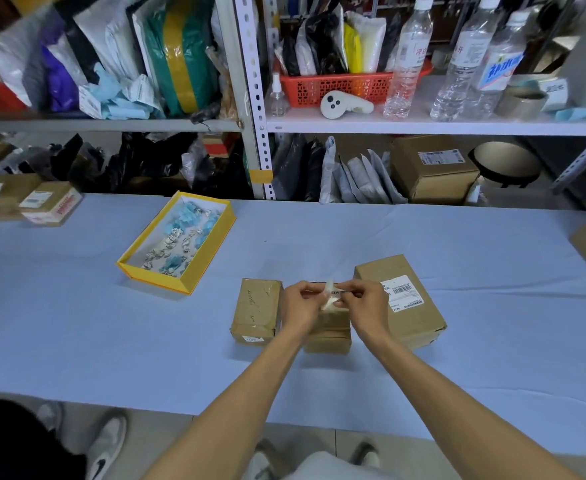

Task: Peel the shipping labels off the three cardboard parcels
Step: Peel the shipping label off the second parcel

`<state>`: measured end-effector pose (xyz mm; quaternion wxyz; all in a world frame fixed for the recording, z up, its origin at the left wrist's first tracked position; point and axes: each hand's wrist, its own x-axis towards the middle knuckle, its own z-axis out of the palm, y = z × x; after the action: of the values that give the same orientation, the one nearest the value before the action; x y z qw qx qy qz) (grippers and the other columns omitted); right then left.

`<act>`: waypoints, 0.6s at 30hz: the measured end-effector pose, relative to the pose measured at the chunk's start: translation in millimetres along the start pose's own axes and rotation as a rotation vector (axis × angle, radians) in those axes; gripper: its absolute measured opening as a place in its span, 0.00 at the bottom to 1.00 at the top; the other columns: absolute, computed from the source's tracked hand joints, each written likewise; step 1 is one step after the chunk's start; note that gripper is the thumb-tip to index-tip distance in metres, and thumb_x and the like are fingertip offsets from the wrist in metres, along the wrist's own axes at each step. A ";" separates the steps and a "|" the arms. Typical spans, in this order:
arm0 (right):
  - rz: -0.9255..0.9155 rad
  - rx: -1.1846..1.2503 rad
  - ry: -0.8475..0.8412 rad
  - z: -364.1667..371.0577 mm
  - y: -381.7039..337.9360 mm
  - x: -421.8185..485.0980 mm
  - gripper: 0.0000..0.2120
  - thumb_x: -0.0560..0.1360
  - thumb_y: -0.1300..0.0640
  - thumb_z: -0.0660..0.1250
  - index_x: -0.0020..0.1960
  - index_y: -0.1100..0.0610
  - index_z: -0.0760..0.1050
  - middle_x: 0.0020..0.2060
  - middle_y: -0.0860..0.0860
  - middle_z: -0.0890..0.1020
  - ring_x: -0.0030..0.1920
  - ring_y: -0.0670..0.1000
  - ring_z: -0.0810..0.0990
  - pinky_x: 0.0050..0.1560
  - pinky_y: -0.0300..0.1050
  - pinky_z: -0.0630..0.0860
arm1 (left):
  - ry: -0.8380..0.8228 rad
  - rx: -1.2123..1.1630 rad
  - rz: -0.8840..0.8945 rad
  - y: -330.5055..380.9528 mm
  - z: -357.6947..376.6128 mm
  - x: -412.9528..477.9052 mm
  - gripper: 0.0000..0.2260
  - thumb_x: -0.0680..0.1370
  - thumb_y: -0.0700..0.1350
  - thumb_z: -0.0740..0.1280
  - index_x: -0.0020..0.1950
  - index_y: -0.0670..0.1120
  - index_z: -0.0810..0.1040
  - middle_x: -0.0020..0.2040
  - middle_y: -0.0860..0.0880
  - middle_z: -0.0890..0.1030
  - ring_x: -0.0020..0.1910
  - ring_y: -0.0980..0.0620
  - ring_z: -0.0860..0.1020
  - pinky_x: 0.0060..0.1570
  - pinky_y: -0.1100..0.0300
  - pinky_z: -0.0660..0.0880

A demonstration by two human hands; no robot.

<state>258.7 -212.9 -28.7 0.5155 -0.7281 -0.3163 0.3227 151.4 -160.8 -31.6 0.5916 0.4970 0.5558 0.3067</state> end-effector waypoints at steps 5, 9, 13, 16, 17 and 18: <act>-0.103 -0.120 -0.068 -0.6 -2.9 -7.0 0.13 0.74 0.67 0.65 0.45 0.55 0.86 0.34 0.42 0.84 0.38 0.41 0.83 0.39 0.31 0.77 | -0.074 -0.056 0.017 0.9 3.8 3.0 0.12 0.73 0.40 0.74 0.55 0.40 0.83 0.49 0.45 0.85 0.48 0.52 0.83 0.52 0.62 0.78; -0.133 -0.137 -0.168 -2.4 -6.1 -7.0 0.11 0.77 0.60 0.64 0.48 0.53 0.86 0.38 0.47 0.87 0.42 0.42 0.84 0.46 0.39 0.79 | -0.089 -0.008 0.045 0.2 -3.5 6.2 0.08 0.75 0.37 0.71 0.53 0.40 0.83 0.44 0.50 0.84 0.42 0.61 0.81 0.42 0.72 0.77; -0.126 -0.028 -0.133 1.8 -7.0 -7.1 0.08 0.76 0.64 0.67 0.47 0.59 0.85 0.38 0.51 0.87 0.41 0.47 0.86 0.49 0.49 0.83 | -0.065 -0.016 0.007 2.2 -5.5 9.8 0.06 0.75 0.36 0.70 0.41 0.45 0.82 0.39 0.51 0.82 0.39 0.57 0.80 0.40 0.67 0.76; -0.037 0.071 -0.053 2.0 -9.7 -1.3 0.05 0.70 0.65 0.74 0.46 0.63 0.83 0.36 0.54 0.86 0.38 0.49 0.86 0.42 0.41 0.81 | -0.101 -0.057 -0.066 6.0 -4.7 12.9 0.08 0.75 0.35 0.70 0.37 0.45 0.80 0.39 0.46 0.82 0.40 0.50 0.81 0.47 0.59 0.80; -0.019 0.065 -0.040 0.1 -9.9 1.5 0.07 0.68 0.65 0.76 0.46 0.63 0.82 0.36 0.54 0.85 0.38 0.49 0.86 0.41 0.39 0.80 | -0.119 -0.092 -0.084 6.3 -4.4 12.9 0.07 0.75 0.35 0.70 0.38 0.43 0.80 0.39 0.45 0.82 0.41 0.50 0.81 0.47 0.60 0.81; -0.007 0.064 -0.035 -2.2 -10.3 3.9 0.09 0.67 0.64 0.76 0.47 0.62 0.82 0.36 0.54 0.85 0.39 0.49 0.86 0.42 0.39 0.80 | -0.136 -0.124 -0.091 6.5 -4.8 12.4 0.06 0.76 0.34 0.69 0.39 0.41 0.80 0.40 0.45 0.82 0.41 0.50 0.82 0.47 0.62 0.81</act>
<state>261.3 -208.3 -18.8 0.5340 -0.7044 -0.3172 0.3436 150.4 -146.2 -29.4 0.6710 0.4533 0.5161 0.2790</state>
